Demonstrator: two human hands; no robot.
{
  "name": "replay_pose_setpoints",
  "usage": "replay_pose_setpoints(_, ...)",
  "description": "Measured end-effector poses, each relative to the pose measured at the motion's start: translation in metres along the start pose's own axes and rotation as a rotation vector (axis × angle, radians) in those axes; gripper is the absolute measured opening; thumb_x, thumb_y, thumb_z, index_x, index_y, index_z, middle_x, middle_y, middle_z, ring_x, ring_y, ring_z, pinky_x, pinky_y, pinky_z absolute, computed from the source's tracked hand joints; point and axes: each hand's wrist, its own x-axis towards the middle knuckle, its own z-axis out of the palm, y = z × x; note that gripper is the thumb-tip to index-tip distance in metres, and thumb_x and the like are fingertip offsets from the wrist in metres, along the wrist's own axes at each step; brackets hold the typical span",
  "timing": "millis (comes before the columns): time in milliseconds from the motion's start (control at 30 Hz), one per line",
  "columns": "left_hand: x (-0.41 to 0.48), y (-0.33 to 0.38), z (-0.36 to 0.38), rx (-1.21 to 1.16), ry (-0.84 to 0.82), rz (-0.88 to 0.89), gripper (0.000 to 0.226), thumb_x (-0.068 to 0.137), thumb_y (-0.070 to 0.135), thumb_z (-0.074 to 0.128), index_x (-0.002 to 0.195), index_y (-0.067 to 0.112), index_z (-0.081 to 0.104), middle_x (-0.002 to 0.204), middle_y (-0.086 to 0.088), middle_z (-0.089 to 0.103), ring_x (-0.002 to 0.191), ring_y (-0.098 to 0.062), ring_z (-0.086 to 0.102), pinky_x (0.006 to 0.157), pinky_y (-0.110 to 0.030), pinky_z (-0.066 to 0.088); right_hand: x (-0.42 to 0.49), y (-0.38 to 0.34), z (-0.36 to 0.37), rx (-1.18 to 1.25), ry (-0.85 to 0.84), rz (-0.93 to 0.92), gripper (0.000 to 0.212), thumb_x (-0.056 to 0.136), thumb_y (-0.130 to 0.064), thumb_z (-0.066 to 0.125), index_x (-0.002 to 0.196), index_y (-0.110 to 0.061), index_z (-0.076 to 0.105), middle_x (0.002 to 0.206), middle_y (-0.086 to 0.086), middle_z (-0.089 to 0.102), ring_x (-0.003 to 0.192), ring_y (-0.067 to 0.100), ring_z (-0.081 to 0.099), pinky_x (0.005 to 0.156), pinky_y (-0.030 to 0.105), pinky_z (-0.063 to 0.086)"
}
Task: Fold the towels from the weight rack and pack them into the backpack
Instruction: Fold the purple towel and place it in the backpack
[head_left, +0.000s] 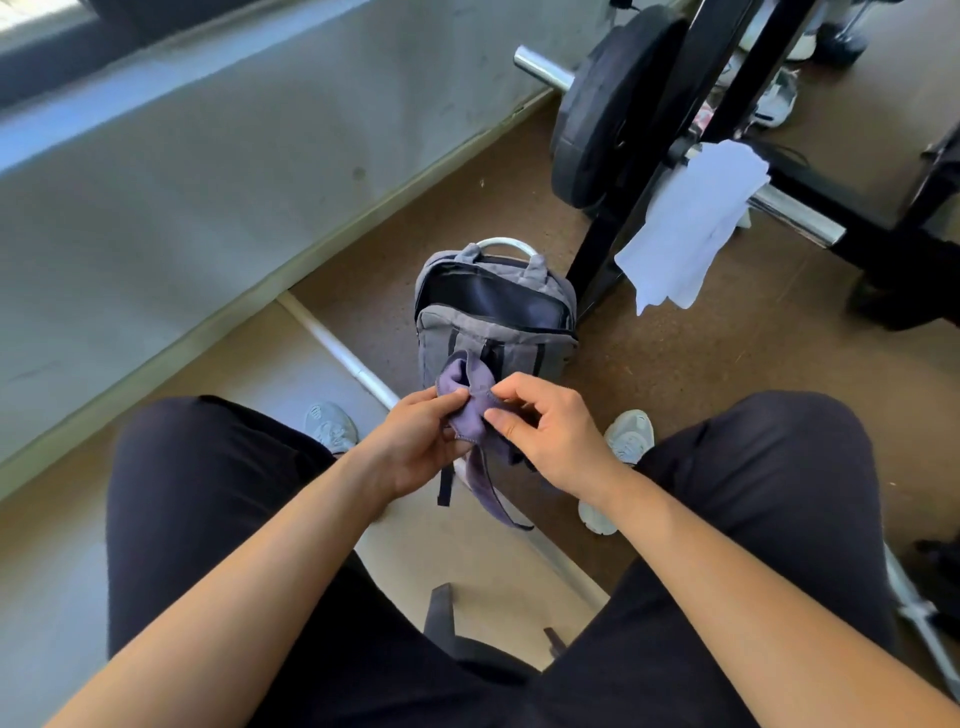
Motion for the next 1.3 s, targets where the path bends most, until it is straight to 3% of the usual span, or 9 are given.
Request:
replay_pose_setpoints(233, -0.001, 0.003, 0.003, -0.013, 0.070, -0.030, 0.032, 0.107, 0.008, 0.052, 0.135, -0.008, 0.052, 0.081, -0.014, 0.067, 0.058, -0.015, 0.067, 0.049, -0.025, 0.057, 0.002, 0.002, 0.003, -0.097, -0.117, -0.104, 0.011, 0.089, -0.015, 0.070, 0.100, -0.012, 0.071, 0.095, -0.001, 0.067, 0.086, 0.015, 0.065, 0.077, 0.034, 0.055)
replay_pose_setpoints(333, 0.002, 0.002, 0.002, -0.033, 0.068, -0.045, 0.015, 0.108, 0.008, 0.049, 0.119, -0.001, 0.056, 0.075, -0.012, 0.062, 0.051, -0.012, 0.064, 0.045, -0.024, 0.056, 0.001, 0.003, 0.001, -0.151, -0.115, -0.122, 0.011, 0.091, -0.017, 0.068, 0.101, -0.014, 0.071, 0.094, -0.003, 0.068, 0.085, 0.013, 0.065, 0.077, 0.031, 0.056)
replay_pose_setpoints(433, 0.002, 0.005, 0.002, -0.041, 0.060, -0.054, 0.010, 0.108, 0.009, 0.049, 0.105, 0.004, 0.057, 0.075, -0.009, 0.056, 0.048, -0.008, 0.059, 0.045, -0.020, 0.055, 0.002, 0.005, -0.003, -0.181, -0.044, -0.136, 0.009, 0.091, -0.013, 0.069, 0.099, -0.014, 0.072, 0.089, -0.009, 0.067, 0.081, 0.007, 0.062, 0.074, 0.020, 0.052)
replay_pose_setpoints(500, 0.002, 0.005, 0.003, -0.046, 0.062, -0.056, 0.008, 0.107, 0.009, 0.050, 0.108, 0.005, 0.056, 0.077, -0.009, 0.057, 0.051, -0.008, 0.060, 0.046, -0.020, 0.056, 0.002, 0.005, -0.004, -0.200, -0.031, -0.140, 0.011, 0.090, -0.010, 0.069, 0.100, -0.012, 0.073, 0.091, -0.008, 0.069, 0.082, 0.005, 0.063, 0.076, 0.015, 0.049)
replay_pose_setpoints(600, 0.002, 0.003, 0.004, -0.045, 0.071, -0.057, 0.009, 0.106, 0.006, 0.051, 0.114, 0.004, 0.055, 0.078, -0.010, 0.057, 0.056, -0.011, 0.063, 0.047, -0.020, 0.056, 0.000, 0.004, 0.000, -0.194, -0.049, -0.144, 0.018, 0.088, -0.007, 0.068, 0.104, -0.012, 0.075, 0.096, -0.003, 0.074, 0.086, 0.007, 0.067, 0.081, 0.020, 0.054)
replay_pose_setpoints(833, -0.001, 0.002, 0.002, -0.083, 0.025, -0.081, 0.018, 0.107, 0.008, 0.050, 0.124, 0.003, 0.053, 0.084, -0.015, 0.062, 0.066, -0.017, 0.067, 0.052, -0.023, 0.059, 0.002, -0.003, 0.001, -0.258, -0.089, -0.110, 0.023, 0.082, -0.039, 0.079, 0.091, -0.020, 0.069, 0.073, -0.010, 0.064, 0.067, 0.008, 0.058, 0.064, 0.020, 0.047)
replay_pose_setpoints(1033, -0.002, 0.010, 0.003, -0.087, -0.041, -0.056, 0.016, 0.105, 0.017, 0.054, 0.093, 0.008, 0.061, 0.073, -0.009, 0.065, 0.064, -0.015, 0.070, 0.061, -0.022, 0.062, 0.004, 0.006, -0.004, 0.037, -0.053, 0.087, 0.005, 0.090, -0.015, 0.074, 0.094, -0.013, 0.076, 0.078, -0.001, 0.074, 0.071, 0.012, 0.070, 0.070, 0.036, 0.059)
replay_pose_setpoints(1167, 0.001, 0.013, 0.003, -0.036, -0.121, 0.043, 0.019, 0.101, 0.031, 0.057, 0.094, 0.015, 0.064, 0.086, -0.005, 0.066, 0.075, -0.018, 0.066, 0.071, -0.027, 0.058, 0.007, 0.005, -0.013, 0.280, 0.036, 0.239, 0.009, 0.093, -0.004, 0.069, 0.098, -0.011, 0.064, 0.070, 0.010, 0.070, 0.062, 0.021, 0.067, 0.062, 0.041, 0.061)
replay_pose_setpoints(1300, -0.001, 0.008, 0.005, 0.207, -0.084, 0.271, 0.024, 0.081, 0.021, 0.068, 0.102, 0.010, 0.065, 0.088, -0.002, 0.066, 0.075, -0.018, 0.064, 0.074, -0.031, 0.055, 0.008, 0.001, -0.020, 0.397, 0.077, 0.267, 0.028, 0.095, -0.002, 0.064, 0.115, -0.021, 0.067, 0.076, 0.028, 0.067, 0.069, 0.027, 0.067, 0.063, 0.035, 0.062)
